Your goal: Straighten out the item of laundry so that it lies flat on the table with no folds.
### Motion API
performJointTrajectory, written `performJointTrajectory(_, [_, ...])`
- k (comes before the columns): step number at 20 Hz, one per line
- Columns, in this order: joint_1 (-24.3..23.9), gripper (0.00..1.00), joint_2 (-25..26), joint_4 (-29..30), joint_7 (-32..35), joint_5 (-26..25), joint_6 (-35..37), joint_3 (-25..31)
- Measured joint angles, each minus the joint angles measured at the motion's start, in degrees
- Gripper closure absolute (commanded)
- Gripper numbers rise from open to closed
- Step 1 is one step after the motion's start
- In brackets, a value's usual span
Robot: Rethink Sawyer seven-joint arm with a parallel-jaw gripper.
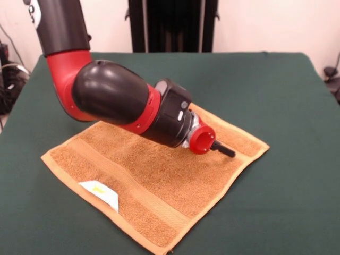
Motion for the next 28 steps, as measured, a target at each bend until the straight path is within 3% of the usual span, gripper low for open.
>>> performJointTrajectory(28, [-0.8, 0.0, 2.0, -1.4, 0.0, 0.2, 1.4, 1.7])
